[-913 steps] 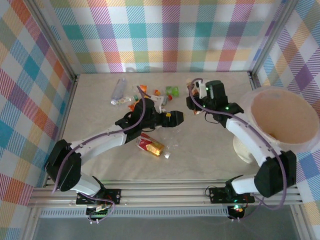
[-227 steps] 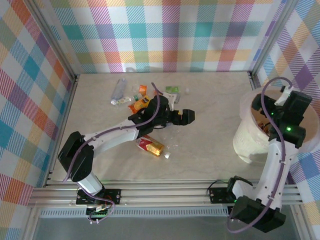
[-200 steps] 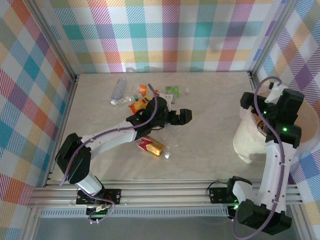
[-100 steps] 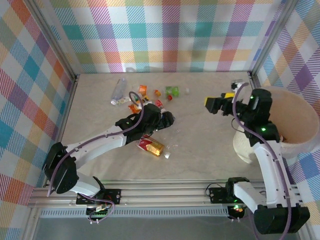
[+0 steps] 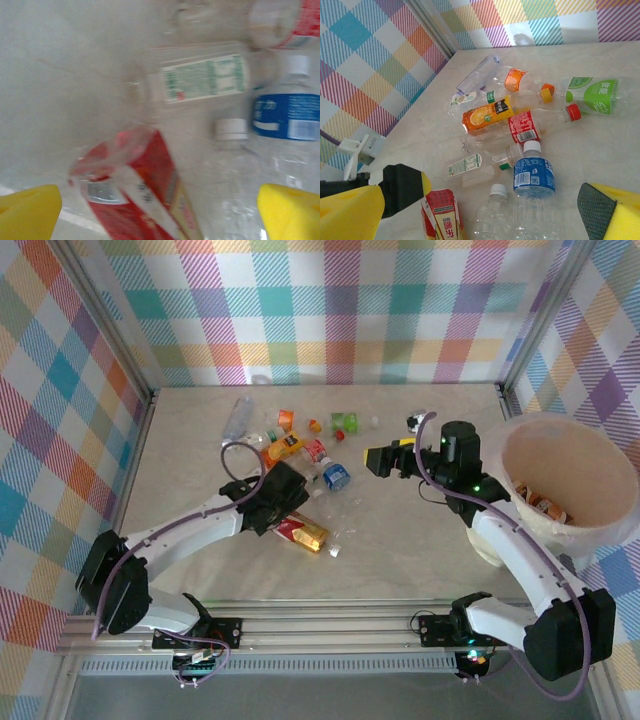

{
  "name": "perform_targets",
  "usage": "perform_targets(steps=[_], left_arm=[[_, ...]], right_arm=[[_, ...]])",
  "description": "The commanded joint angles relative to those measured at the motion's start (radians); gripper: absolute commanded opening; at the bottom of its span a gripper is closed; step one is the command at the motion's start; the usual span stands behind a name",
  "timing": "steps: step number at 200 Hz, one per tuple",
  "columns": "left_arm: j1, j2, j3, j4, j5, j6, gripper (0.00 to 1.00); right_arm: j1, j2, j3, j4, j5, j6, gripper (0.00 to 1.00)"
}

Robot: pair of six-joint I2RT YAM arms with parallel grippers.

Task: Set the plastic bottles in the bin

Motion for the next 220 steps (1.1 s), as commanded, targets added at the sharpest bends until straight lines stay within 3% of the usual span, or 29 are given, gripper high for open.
perform_targets(steps=[1,57,140,186,220], left_arm=[[0.017,-0.027,-0.065,0.060,0.022,-0.109,1.00],[0.024,0.019,-0.157,0.242,0.099,-0.205,1.00],[0.025,0.115,-0.188,0.397,0.111,-0.245,0.99],[0.024,0.150,-0.239,0.510,0.128,-0.250,0.91],[0.020,0.142,-0.255,0.541,0.101,-0.220,0.75]], right_arm=[[0.010,-0.015,-0.010,0.077,0.014,0.012,1.00],[0.012,-0.063,-0.010,-0.010,0.099,-0.057,1.00],[0.012,-0.106,-0.025,-0.043,0.139,-0.069,1.00],[0.013,-0.117,-0.031,-0.046,0.144,-0.060,1.00],[0.012,-0.115,-0.029,-0.049,0.149,-0.059,1.00]])
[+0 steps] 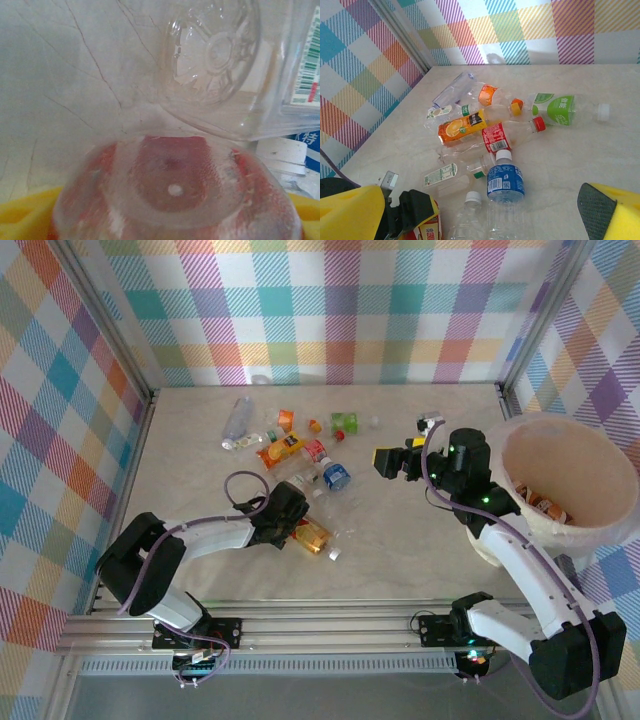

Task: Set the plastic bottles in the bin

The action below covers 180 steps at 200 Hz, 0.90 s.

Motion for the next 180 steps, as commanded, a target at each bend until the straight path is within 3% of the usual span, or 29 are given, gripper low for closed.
perform_targets(steps=[1,83,121,154,180], left_arm=[[0.004,-0.002,-0.019,0.076,-0.021,0.017,0.75],[-0.014,-0.162,0.002,-0.070,-0.141,0.126,0.56],[-0.014,-0.273,0.048,-0.095,-0.203,0.294,0.50],[-0.014,-0.301,0.144,-0.003,-0.126,0.553,0.40],[-0.013,-0.293,0.205,0.083,-0.033,0.671,0.35]], right_arm=[[0.006,-0.015,-0.012,0.001,0.006,-0.016,1.00],[0.006,0.014,-0.003,0.033,-0.050,-0.005,1.00],[0.008,0.043,0.003,0.058,-0.177,-0.009,1.00],[0.020,0.089,0.015,0.073,-0.274,-0.007,1.00],[0.043,0.120,0.019,0.088,-0.331,-0.010,1.00]])
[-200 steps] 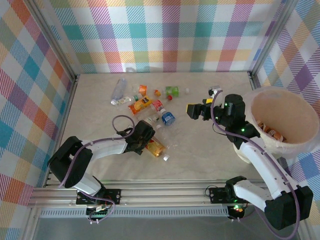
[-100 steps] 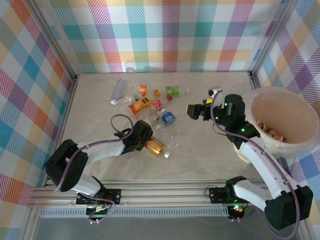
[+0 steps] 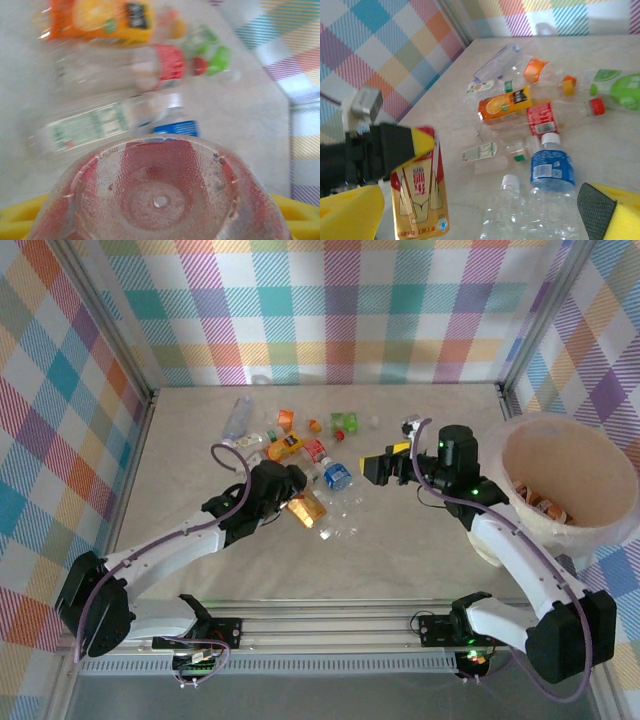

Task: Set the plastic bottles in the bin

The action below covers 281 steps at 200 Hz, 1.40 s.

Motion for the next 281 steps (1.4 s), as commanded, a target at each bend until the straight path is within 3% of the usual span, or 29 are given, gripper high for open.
perform_targets(steps=[1,20,59,110,145,206,222,256,281], left_arm=[[-0.005,-0.015,0.064,0.105,0.083,0.198,0.35],[-0.005,0.003,0.114,0.125,0.104,0.239,0.34],[-0.005,0.058,0.202,0.145,0.165,0.295,0.29],[-0.006,0.092,0.233,0.170,0.199,0.283,0.31],[-0.006,0.091,0.239,0.192,0.200,0.279,0.32],[-0.006,0.093,0.238,0.212,0.201,0.271,0.32],[-0.006,0.093,0.238,0.214,0.201,0.275,0.32],[-0.006,0.092,0.239,0.203,0.194,0.283,0.33],[-0.006,0.092,0.238,0.198,0.192,0.284,0.34]], right_arm=[[0.023,0.024,0.020,0.049,-0.111,-0.013,1.00],[0.048,0.049,0.029,0.061,-0.174,-0.015,1.00],[0.112,0.112,0.025,0.160,-0.169,0.042,1.00],[0.192,0.177,0.029,0.266,-0.183,0.014,1.00],[0.233,0.215,0.041,0.291,-0.080,-0.010,1.00],[0.292,0.289,0.080,0.293,-0.031,-0.046,0.99],[0.300,0.298,0.079,0.301,-0.020,-0.044,0.95],[0.305,0.286,0.067,0.312,0.031,-0.036,0.72],[0.305,0.270,0.062,0.287,0.055,-0.061,0.61]])
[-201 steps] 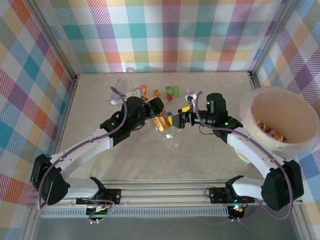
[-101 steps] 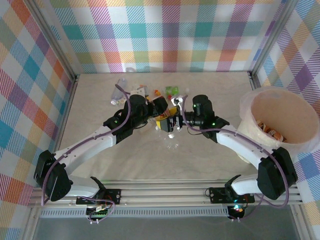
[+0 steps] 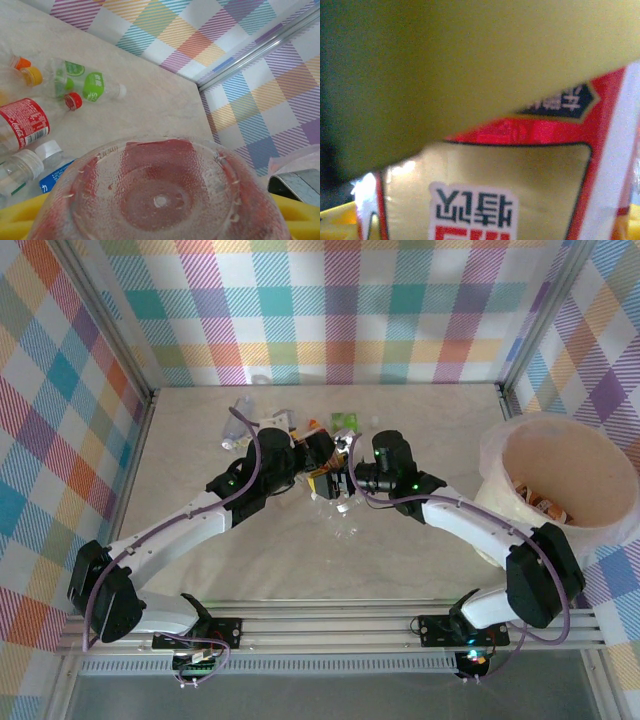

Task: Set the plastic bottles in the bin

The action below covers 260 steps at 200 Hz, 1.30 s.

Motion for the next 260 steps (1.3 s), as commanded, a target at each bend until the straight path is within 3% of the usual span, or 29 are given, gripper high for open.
perform_targets(steps=[1,31,66,88,163,186,234,260], left_arm=[[-0.006,-0.001,0.031,0.031,0.019,0.001,0.34],[-0.005,-0.002,0.033,0.024,0.020,0.005,0.42],[-0.005,-0.015,0.079,-0.058,0.021,0.047,0.86],[-0.006,-0.058,0.077,-0.050,0.050,0.066,1.00],[-0.005,-0.154,0.032,0.046,0.210,0.128,1.00],[-0.005,-0.167,0.008,0.094,0.261,0.137,1.00],[-0.005,-0.135,0.015,0.036,0.247,0.133,1.00],[-0.005,-0.103,0.000,0.092,0.318,0.119,1.00]], right_arm=[[0.008,-0.023,0.013,0.024,0.021,-0.042,0.61],[0.008,-0.037,0.014,-0.005,0.038,-0.053,0.54],[0.009,-0.058,0.037,-0.091,0.161,-0.068,0.53],[0.008,-0.071,0.076,-0.202,0.297,-0.095,0.51],[-0.046,-0.153,0.149,-0.394,0.574,-0.178,0.52],[-0.081,-0.187,0.156,-0.420,0.605,-0.194,0.52],[-0.182,-0.290,0.213,-0.460,0.615,-0.216,0.52],[-0.251,-0.327,0.256,-0.470,0.598,-0.233,0.52]])
